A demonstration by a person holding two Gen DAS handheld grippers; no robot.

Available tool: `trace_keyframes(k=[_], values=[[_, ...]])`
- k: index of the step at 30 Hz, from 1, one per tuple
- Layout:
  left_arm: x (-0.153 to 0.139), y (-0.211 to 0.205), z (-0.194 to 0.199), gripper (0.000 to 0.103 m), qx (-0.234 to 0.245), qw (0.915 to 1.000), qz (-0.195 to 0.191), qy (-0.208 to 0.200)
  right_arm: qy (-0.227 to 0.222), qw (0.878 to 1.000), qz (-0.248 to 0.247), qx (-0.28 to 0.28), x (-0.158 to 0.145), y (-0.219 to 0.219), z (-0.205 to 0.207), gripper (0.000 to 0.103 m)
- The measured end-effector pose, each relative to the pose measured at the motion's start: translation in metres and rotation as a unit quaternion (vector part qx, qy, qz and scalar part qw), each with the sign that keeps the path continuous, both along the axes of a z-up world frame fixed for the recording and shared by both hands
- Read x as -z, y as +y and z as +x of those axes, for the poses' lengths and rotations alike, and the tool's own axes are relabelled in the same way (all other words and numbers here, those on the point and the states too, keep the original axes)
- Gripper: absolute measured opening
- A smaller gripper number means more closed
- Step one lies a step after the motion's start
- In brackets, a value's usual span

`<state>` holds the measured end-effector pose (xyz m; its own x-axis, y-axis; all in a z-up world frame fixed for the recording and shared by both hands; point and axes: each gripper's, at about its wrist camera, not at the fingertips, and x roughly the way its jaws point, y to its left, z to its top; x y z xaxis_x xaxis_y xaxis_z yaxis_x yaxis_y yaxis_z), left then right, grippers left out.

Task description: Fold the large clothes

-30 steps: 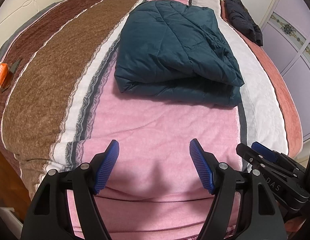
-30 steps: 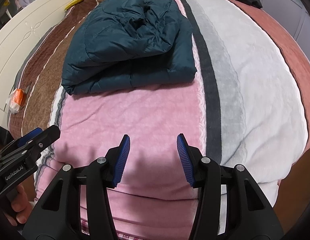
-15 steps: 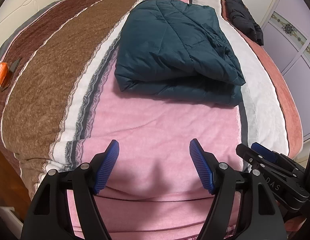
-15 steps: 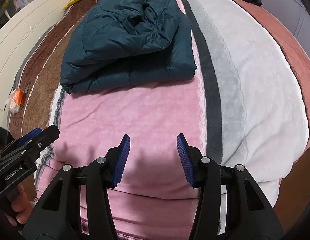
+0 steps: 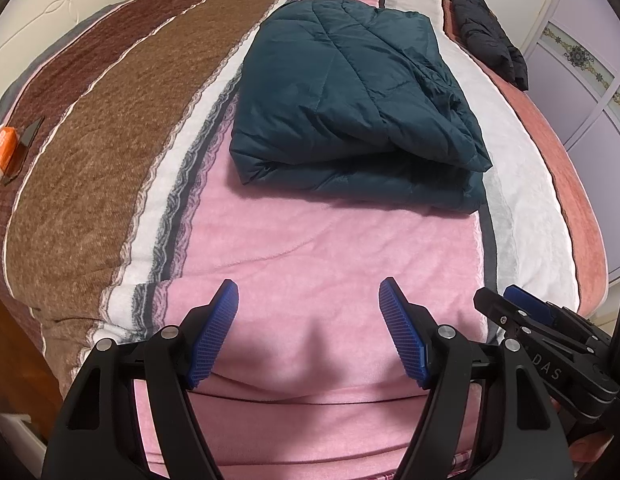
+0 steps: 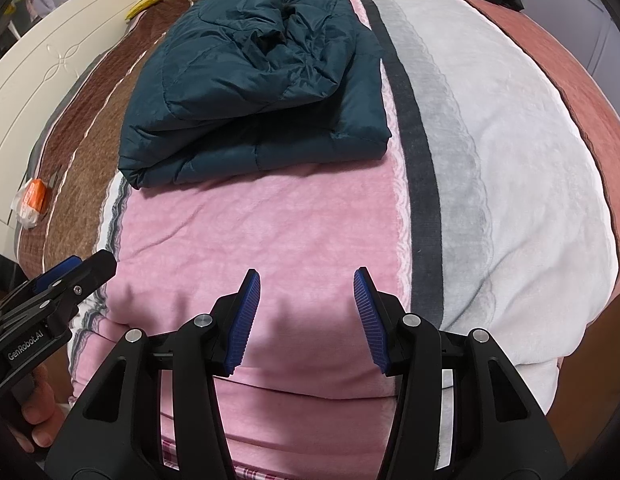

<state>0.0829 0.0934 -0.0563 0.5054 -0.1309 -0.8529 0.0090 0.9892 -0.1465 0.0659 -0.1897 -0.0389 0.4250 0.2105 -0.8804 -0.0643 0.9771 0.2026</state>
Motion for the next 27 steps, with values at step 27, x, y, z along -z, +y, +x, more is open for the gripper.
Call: trace_keyframes(k=[27], values=[[-0.0029, -0.0035, -0.0001, 0.066, 0.003, 1.0000, 0.006, -0.006, 0.004, 1.000, 0.001, 0.000, 0.0018, -0.0012, 0.0012, 0.049]])
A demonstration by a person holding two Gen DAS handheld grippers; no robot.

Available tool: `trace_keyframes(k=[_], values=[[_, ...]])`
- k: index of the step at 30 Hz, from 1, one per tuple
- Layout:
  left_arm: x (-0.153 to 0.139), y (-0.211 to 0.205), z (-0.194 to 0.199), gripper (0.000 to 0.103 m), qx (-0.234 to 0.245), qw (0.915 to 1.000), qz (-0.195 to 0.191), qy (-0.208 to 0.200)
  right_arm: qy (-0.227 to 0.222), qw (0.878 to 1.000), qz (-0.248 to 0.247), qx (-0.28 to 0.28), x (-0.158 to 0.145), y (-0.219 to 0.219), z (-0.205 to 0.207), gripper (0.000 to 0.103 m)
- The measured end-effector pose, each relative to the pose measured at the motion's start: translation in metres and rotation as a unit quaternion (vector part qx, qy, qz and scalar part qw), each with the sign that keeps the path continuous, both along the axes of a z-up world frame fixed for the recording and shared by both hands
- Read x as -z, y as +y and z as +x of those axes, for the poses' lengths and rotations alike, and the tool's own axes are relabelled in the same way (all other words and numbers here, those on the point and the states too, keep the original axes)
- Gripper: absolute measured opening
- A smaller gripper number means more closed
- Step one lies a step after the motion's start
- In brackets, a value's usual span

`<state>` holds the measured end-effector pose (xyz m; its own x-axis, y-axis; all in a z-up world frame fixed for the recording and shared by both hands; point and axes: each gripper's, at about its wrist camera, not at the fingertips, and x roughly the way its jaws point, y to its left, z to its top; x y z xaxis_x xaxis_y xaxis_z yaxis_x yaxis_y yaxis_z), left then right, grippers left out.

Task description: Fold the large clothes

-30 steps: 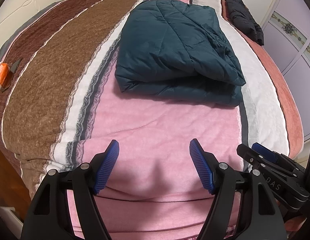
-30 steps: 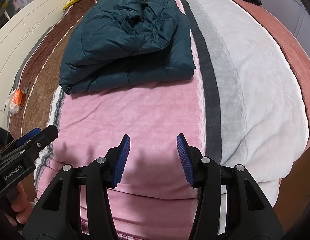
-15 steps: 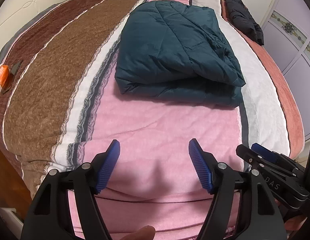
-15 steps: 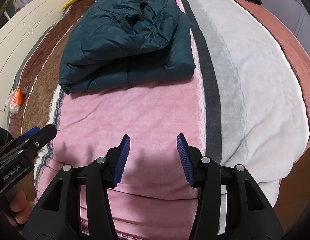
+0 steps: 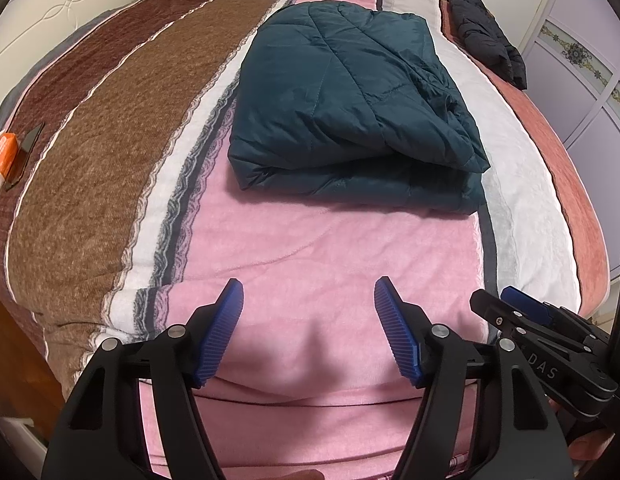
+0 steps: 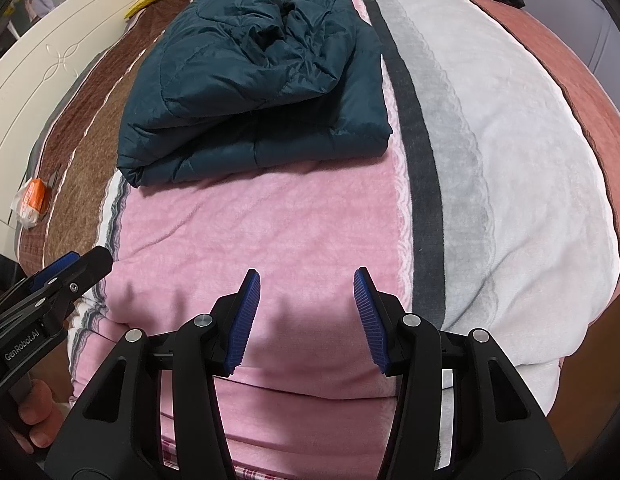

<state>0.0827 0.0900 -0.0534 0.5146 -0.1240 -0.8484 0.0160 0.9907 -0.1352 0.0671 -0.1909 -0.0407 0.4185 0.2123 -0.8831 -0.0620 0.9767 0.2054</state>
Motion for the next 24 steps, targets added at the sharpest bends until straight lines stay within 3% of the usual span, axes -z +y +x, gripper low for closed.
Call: trace_keyframes(k=[24], values=[[0.0036, 0.0004, 0.0000, 0.066, -0.002, 1.0000, 0.003, 0.007, 0.003, 1.000, 0.001, 0.000, 0.0032, 0.0010, -0.0018, 0.049]])
